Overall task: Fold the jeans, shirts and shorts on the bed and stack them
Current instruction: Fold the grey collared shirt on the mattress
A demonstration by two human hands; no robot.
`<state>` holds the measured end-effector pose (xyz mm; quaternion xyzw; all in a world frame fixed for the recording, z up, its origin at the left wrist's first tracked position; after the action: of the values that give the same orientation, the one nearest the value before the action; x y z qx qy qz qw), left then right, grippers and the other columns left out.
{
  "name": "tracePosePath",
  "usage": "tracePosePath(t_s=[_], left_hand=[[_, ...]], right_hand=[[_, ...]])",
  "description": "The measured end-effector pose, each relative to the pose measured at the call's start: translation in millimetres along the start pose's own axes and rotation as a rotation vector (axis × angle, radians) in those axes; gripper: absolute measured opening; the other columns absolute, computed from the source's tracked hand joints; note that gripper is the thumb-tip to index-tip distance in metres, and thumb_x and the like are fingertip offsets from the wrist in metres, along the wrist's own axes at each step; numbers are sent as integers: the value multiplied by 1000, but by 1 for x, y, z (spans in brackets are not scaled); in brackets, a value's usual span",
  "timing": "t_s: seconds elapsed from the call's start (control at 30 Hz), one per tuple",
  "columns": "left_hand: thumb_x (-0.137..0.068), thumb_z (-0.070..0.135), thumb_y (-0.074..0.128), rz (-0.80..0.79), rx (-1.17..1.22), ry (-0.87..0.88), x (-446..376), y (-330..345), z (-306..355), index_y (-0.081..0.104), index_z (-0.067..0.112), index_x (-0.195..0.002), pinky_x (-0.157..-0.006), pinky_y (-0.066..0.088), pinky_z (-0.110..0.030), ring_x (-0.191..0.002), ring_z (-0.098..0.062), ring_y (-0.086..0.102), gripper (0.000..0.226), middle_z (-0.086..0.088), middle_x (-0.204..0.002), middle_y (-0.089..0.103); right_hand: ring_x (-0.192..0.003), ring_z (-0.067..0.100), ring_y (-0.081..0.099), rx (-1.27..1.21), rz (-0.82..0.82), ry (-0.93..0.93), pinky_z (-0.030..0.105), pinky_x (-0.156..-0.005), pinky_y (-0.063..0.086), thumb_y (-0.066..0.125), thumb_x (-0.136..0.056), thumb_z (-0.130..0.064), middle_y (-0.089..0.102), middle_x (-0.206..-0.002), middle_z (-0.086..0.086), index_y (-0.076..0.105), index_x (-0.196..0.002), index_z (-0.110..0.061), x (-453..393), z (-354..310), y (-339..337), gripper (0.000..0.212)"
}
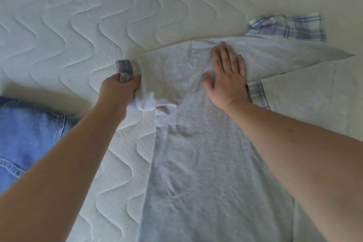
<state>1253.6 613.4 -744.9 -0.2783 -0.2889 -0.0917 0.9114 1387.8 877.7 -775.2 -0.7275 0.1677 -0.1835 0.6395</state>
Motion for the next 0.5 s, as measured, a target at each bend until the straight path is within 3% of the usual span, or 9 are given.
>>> tracePosePath(t_s=[0.13, 0.23, 0.27, 0.33, 0.37, 0.43, 0.5], left_hand=[[-86, 35, 69, -73, -12, 207, 34, 10, 30, 67, 35, -86, -74, 56, -30, -83, -11, 70, 2, 14, -82, 73], [-89, 36, 63, -92, -144, 374, 73, 22, 66, 64, 30, -98, -78, 55, -35, -84, -11, 67, 10, 11, -87, 70], [-91, 35, 61, -112, -170, 426, 88, 29, 80, 63, 27, -99, -75, 54, -31, -81, -9, 65, 11, 10, -85, 69], [-93, 32, 58, -152, -197, 520, 119, 47, 106, 60, 25, -97, -64, 47, -16, -74, -3, 62, 9, 9, -78, 66], [-93, 31, 57, -166, -222, 579, 135, 58, 119, 59, 24, -95, -56, 42, -10, -74, 0, 60, 7, 9, -75, 64], [-95, 31, 54, -215, -270, 697, 167, 89, 139, 57, 22, -94, -52, 41, -12, -69, -2, 59, 9, 8, -71, 61], [-97, 34, 52, -343, -305, 756, 197, 126, 146, 58, 23, -100, -54, 42, -12, -65, -1, 59, 12, 10, -76, 64]], right_hand=[[-151, 15, -1, -53, -107, -4, 42, -122, -1, 25, -94, -49, 0, -165, 4, 7, -157, -17, -3, 0, 0, 73], [-151, 12, -6, -190, -248, -11, 36, -120, -5, 37, -97, -42, -5, -165, 0, 5, -157, -20, -8, 3, -10, 71], [-150, 10, -1, -336, -327, 17, 29, -120, -1, 40, -99, -39, 1, -165, -2, 11, -157, -21, -8, 6, -19, 67], [-144, 9, 24, -878, -446, 222, 17, -112, 19, 41, -102, -39, 30, -156, -7, 33, -151, -23, 1, 15, -41, 52], [-137, 10, 38, -1142, -437, 380, 20, -106, 29, 40, -102, -40, 43, -146, -8, 43, -145, -23, 9, 25, -53, 46], [-118, 16, 60, -1487, -311, 608, 31, -93, 47, 36, -103, -39, 61, -129, -3, 56, -134, -20, 31, 45, -82, 41], [-97, 19, 70, -1699, -275, 683, 37, -78, 55, 26, -104, -46, 71, -111, 2, 61, -125, -15, 55, 61, -99, 50]])
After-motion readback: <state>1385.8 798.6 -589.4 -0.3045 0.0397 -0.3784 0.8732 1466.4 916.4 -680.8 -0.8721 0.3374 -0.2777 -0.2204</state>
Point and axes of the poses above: each hand's wrist, its own x-axis away from the middle knuckle, its own y-axis out of the palm, z = x × y, the point moved 7 cm from there along -x, towards the middle knuckle
